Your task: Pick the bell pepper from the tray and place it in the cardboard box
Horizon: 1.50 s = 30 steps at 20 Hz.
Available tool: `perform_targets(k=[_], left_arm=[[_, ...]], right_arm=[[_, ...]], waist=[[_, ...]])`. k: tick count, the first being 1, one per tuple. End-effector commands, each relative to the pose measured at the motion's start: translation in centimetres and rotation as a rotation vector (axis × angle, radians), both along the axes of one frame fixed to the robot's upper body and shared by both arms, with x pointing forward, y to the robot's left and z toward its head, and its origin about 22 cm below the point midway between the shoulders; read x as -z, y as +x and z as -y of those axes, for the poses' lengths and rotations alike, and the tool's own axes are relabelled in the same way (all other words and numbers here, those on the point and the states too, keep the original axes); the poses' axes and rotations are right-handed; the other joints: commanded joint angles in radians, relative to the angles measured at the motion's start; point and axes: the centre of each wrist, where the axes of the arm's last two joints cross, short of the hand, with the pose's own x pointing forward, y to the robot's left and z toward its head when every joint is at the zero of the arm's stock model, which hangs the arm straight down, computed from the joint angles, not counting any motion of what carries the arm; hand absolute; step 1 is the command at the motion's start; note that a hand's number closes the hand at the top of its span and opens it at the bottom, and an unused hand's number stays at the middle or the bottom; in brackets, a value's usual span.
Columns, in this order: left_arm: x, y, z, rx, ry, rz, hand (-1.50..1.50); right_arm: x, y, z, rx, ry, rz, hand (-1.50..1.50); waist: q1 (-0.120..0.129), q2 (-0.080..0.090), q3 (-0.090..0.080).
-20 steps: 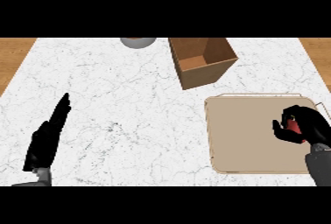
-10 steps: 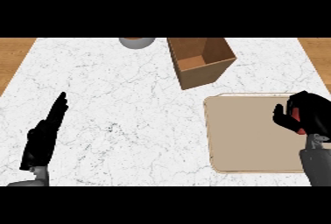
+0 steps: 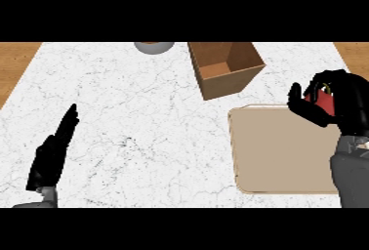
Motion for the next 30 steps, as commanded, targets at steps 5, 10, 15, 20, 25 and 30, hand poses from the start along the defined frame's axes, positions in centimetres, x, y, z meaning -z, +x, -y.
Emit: perform_targets(k=[5,10,15,20,25,30], left_arm=[[0.7,-0.8,0.8,0.002,-0.007,-0.008,0.00],[-1.0,-0.9,0.1,0.013,-0.006,0.003,0.00],[-0.8,-0.6,1.3,0.039,-0.006,0.010,0.00],[-0.8,1.9,0.2,0.022,0.004,0.014,0.00],[0.0,0.5,2.3,0.052,0.000,0.023,0.00],[-1.0,0.6,2.6,0.057,-0.023,0.021,0.00]], right_arm=[[-6.0,2.4,-3.7,-0.086,0.065,0.071,1.50],[-7.6,7.7,-6.3,-0.086,0.053,0.028,1.50],[-7.6,11.9,-8.4,-0.066,0.067,-0.024,1.50],[-3.1,14.1,-10.9,-0.069,0.055,-0.099,1.50],[-1.6,16.1,-10.3,-0.043,0.059,-0.170,1.50],[-0.9,16.9,-10.2,0.044,0.132,-0.241,-1.50]], waist=[[0.007,0.003,0.000],[0.022,0.006,0.001],[0.034,0.010,0.001],[0.031,0.014,0.000],[0.049,0.020,0.001],[0.065,0.024,0.001]])
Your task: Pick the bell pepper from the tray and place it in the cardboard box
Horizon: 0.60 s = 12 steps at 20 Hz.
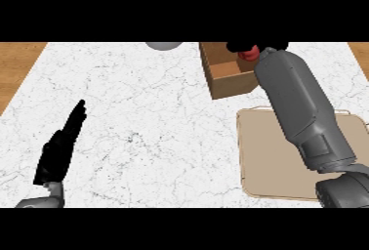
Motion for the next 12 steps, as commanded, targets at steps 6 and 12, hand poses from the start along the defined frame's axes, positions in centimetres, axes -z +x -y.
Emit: perform_targets(k=[6,12], left_arm=[[0.0,1.3,0.8,0.019,0.008,0.010,0.00],[-0.5,0.4,0.2,0.005,-0.003,0.019,0.00]], right_arm=[[4.6,0.0,-0.6,0.053,0.092,0.010,-1.50],[2.6,0.5,1.3,0.149,0.304,0.236,-1.50]], waist=[[0.023,0.019,0.001],[0.015,0.007,0.002]])
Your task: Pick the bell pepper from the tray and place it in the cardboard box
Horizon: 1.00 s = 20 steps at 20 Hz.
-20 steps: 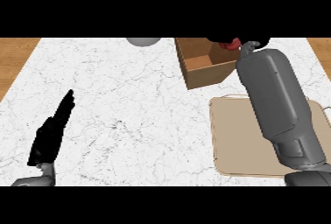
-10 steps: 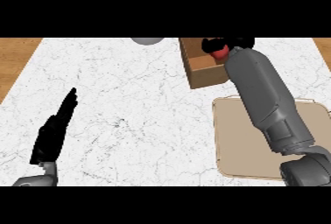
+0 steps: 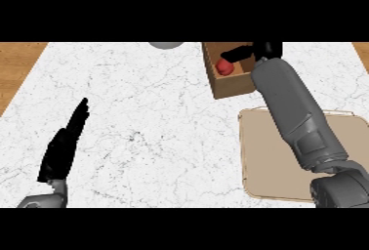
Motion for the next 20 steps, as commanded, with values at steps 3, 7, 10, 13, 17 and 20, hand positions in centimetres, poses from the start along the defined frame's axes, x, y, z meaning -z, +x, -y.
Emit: perform_targets(k=[3,7,10,13,17,20], left_arm=[[-0.4,0.4,0.5,-0.014,-0.002,0.006,0.00],[-0.3,-0.7,-1.6,-0.011,0.003,-0.003,0.00],[1.1,-0.8,-0.1,-0.018,0.007,-0.010,0.00],[-0.7,-1.1,-0.5,-0.026,-0.011,-0.012,0.00],[0.8,-1.5,-0.2,-0.077,-0.005,-0.023,0.00],[1.7,-2.8,-1.8,-0.074,0.004,-0.020,0.00]], right_arm=[[-0.8,0.1,1.5,0.149,0.213,0.227,-1.50],[-2.4,0.4,5.0,0.157,0.364,0.320,-1.50],[-1.8,0.1,7.7,0.220,0.420,0.377,-1.50],[-1.6,-1.0,13.4,0.302,0.419,0.410,-1.50],[0.6,-3.0,17.4,0.364,0.443,0.436,-1.50],[0.1,-4.2,19.9,0.348,0.454,0.450,-1.50]], waist=[[-0.011,-0.004,0.001],[-0.017,-0.010,0.001],[-0.029,-0.011,0.000],[-0.042,-0.020,0.001],[-0.069,-0.029,-0.001],[-0.067,-0.030,-0.001]])
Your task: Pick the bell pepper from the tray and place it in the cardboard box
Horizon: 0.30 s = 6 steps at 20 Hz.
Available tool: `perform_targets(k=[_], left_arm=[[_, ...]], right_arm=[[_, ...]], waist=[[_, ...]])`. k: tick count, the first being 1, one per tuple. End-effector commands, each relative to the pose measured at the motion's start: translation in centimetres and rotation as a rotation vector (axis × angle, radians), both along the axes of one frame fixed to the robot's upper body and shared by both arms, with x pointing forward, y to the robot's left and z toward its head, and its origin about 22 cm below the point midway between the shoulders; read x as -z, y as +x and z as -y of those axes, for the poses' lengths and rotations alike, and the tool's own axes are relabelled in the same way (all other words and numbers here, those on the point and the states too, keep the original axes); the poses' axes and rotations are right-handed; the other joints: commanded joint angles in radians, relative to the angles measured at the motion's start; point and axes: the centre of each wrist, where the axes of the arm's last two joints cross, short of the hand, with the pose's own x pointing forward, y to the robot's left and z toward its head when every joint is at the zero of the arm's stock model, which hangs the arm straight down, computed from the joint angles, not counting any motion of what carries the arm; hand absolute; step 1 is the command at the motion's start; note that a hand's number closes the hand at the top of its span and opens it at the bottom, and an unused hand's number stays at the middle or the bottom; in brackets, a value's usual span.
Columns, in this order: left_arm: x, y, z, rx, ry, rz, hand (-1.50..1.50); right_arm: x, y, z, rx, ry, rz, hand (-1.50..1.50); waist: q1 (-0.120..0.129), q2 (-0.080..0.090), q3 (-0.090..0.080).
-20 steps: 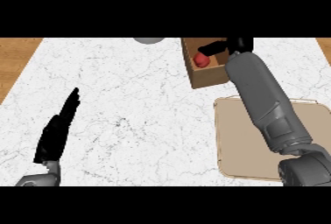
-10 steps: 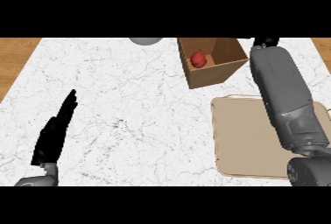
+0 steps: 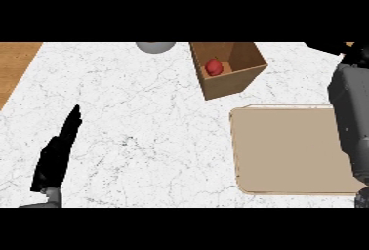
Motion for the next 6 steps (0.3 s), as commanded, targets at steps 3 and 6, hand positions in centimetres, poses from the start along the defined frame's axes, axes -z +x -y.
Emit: perform_targets(k=[3,6], left_arm=[[-0.1,0.6,0.0,-0.030,0.009,-0.007,0.00],[0.6,-1.1,-1.2,-0.027,0.007,-0.014,0.00]], right_arm=[[1.1,-4.8,8.8,-0.020,-0.016,0.040,-1.50],[0.7,-6.5,10.2,-0.066,-0.039,-0.005,-1.50]], waist=[[-0.027,-0.008,-0.001],[-0.026,-0.011,-0.002]])
